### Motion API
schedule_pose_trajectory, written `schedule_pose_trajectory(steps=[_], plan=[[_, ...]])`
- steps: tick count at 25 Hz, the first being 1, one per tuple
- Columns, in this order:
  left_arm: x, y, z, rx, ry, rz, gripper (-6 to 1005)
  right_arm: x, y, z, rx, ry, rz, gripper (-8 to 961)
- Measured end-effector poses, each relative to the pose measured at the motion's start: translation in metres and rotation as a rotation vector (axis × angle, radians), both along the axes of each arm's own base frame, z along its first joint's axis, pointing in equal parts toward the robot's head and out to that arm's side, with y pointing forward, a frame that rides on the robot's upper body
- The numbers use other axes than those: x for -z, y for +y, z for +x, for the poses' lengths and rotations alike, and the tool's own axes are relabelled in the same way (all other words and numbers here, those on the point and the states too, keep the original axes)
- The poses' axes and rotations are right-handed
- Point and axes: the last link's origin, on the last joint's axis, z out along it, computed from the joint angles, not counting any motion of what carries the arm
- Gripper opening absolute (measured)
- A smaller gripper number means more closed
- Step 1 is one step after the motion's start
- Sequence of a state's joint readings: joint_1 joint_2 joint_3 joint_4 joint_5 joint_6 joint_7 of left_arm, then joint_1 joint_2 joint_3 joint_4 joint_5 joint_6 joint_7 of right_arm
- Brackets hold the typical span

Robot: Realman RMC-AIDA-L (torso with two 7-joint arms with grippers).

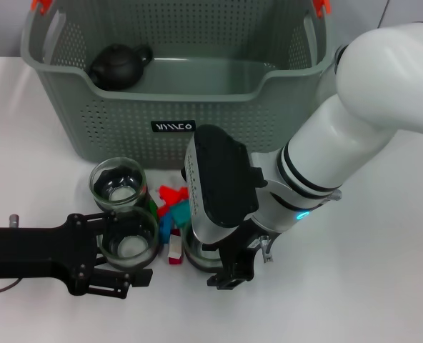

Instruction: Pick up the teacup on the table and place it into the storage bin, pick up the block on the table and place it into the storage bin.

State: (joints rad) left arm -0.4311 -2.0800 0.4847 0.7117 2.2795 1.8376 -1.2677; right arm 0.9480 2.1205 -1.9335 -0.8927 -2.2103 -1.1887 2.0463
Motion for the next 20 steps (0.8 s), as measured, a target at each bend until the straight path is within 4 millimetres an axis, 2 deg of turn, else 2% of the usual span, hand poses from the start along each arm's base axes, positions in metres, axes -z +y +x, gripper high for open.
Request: schedule_pose_trajectory(steps=[10,20], plan=[[0.0,-0.0004,-0.0006,-0.001,0.001,0.001,932,0.0015,0.0012,0.0012,-0.002,0.003,0.011,404],[0.0004,-0.001,-0.0009,-0.002,0.001,0.001,932,0.0013,0.0027,0.0008,0.017,0.005,0.026,254]])
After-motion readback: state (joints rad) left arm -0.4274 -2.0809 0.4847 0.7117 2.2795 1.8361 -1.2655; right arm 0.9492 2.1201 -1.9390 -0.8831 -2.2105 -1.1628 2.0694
